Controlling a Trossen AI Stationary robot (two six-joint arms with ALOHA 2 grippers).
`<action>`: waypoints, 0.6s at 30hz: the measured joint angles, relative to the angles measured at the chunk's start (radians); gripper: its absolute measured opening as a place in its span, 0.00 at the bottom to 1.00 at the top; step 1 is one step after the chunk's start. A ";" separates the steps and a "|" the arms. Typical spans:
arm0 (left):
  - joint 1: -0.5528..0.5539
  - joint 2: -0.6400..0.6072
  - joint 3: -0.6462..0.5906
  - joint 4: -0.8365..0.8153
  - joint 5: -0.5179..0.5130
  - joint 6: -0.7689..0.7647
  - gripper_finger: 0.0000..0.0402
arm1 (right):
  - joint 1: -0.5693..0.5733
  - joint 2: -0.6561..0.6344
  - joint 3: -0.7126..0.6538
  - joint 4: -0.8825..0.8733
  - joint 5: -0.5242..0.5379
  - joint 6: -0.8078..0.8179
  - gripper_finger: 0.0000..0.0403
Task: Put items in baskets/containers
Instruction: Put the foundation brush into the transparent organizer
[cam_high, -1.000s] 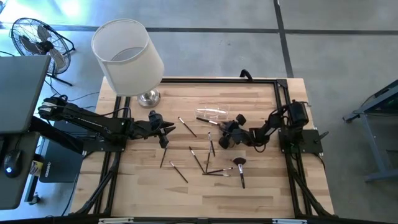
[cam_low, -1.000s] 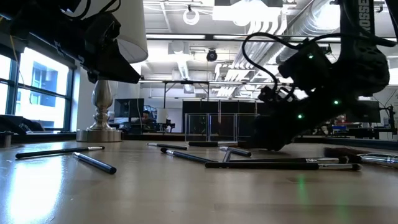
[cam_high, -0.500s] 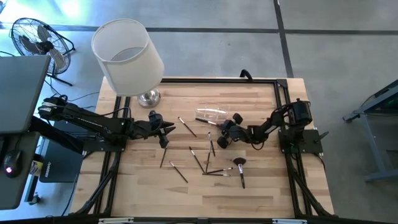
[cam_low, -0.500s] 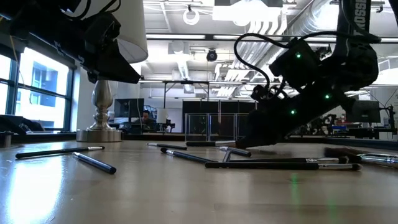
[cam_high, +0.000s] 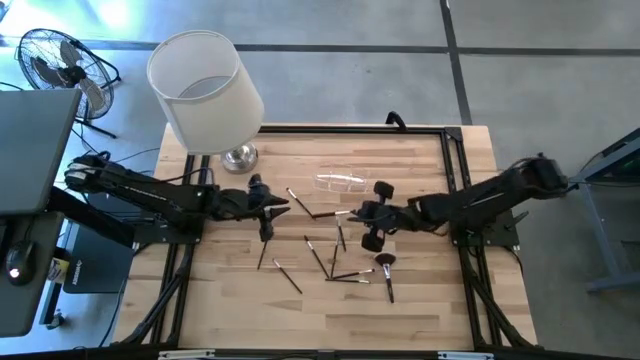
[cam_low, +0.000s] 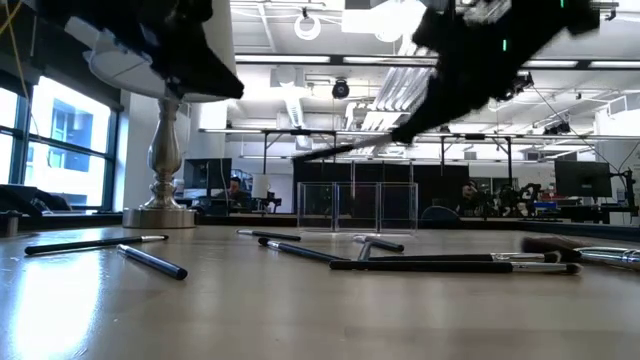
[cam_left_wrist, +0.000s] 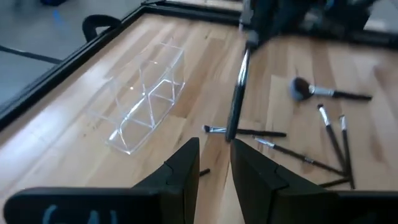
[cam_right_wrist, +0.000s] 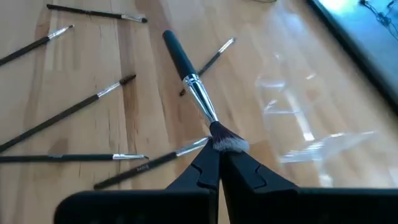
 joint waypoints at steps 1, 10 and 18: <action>0.000 0.022 0.032 -0.040 0.000 0.017 0.22 | 0.002 -0.015 0.041 -0.073 0.000 -0.004 0.00; 0.000 0.325 0.402 -0.305 -0.022 0.113 0.22 | 0.002 -0.045 0.327 -0.500 0.009 -0.157 0.00; 0.000 0.538 0.663 -0.389 0.009 0.122 0.26 | 0.002 -0.045 0.357 -0.629 0.003 -0.182 0.00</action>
